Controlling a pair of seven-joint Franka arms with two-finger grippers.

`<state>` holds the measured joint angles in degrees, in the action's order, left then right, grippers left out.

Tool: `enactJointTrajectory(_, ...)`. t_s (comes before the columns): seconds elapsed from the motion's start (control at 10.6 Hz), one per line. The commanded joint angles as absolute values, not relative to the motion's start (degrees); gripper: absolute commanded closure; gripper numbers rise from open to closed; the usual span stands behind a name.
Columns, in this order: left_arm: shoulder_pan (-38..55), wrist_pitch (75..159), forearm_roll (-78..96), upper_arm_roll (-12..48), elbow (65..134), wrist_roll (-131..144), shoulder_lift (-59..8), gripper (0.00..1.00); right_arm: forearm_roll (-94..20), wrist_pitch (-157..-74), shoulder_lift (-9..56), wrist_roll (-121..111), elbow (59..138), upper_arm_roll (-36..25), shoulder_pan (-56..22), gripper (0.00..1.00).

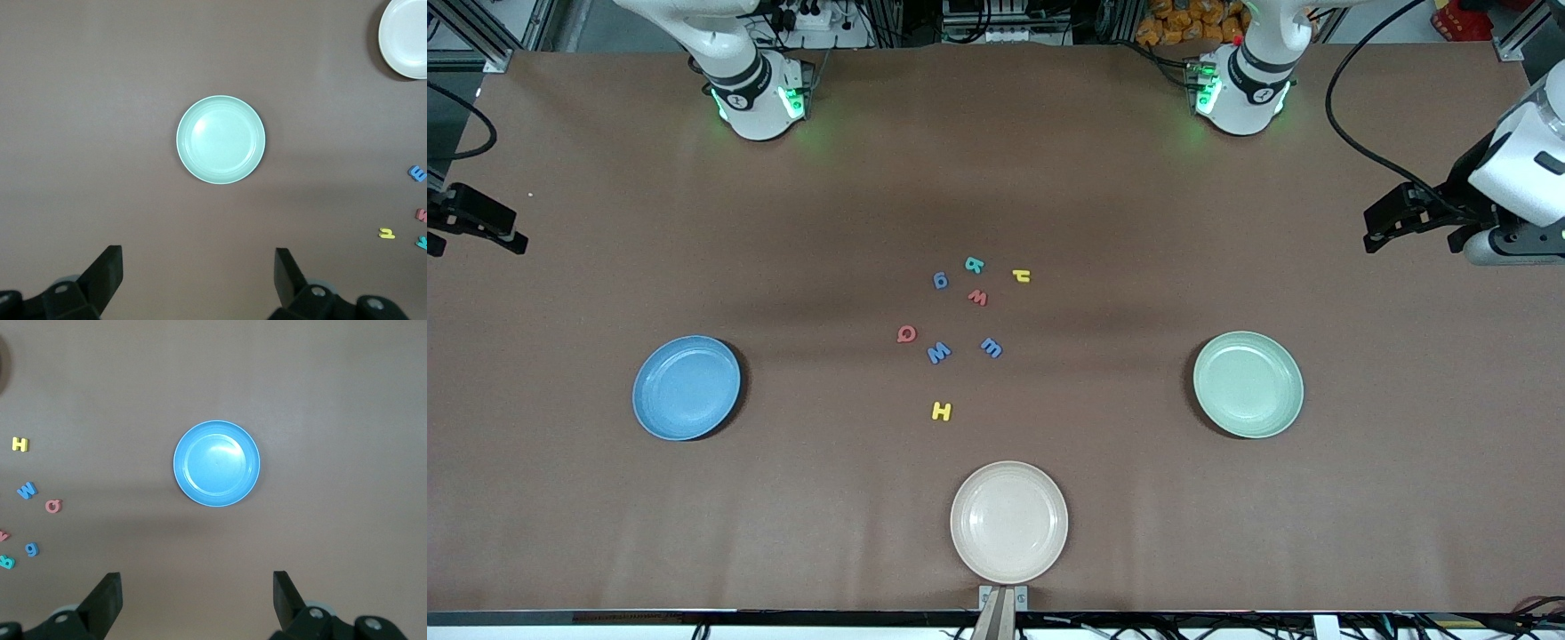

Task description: Sort uppercase to blue plate, lowercase to green plate

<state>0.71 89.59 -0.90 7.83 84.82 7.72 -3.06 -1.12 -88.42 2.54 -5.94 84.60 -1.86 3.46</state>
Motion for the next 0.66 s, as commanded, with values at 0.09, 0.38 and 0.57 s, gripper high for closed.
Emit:
enactJointTrajectory(0.09,0.7,88.5,-2.2,7.8,84.2,6.7,-2.9,0.0,-1.5,-87.9,2.1,-6.2,84.3,-1.3,4.2,0.0)
enactJointTrajectory(0.38,0.7,88.5,-2.2,7.8,84.4,6.5,-3.1,0.0,-1.4,-87.9,2.1,-6.3,84.3,-1.3,4.2,0.0)
enactJointTrajectory(0.57,0.9,88.5,-2.0,8.2,85.6,6.4,-3.3,0.0,-1.4,-87.9,2.2,-6.2,84.4,-1.4,4.2,0.0)
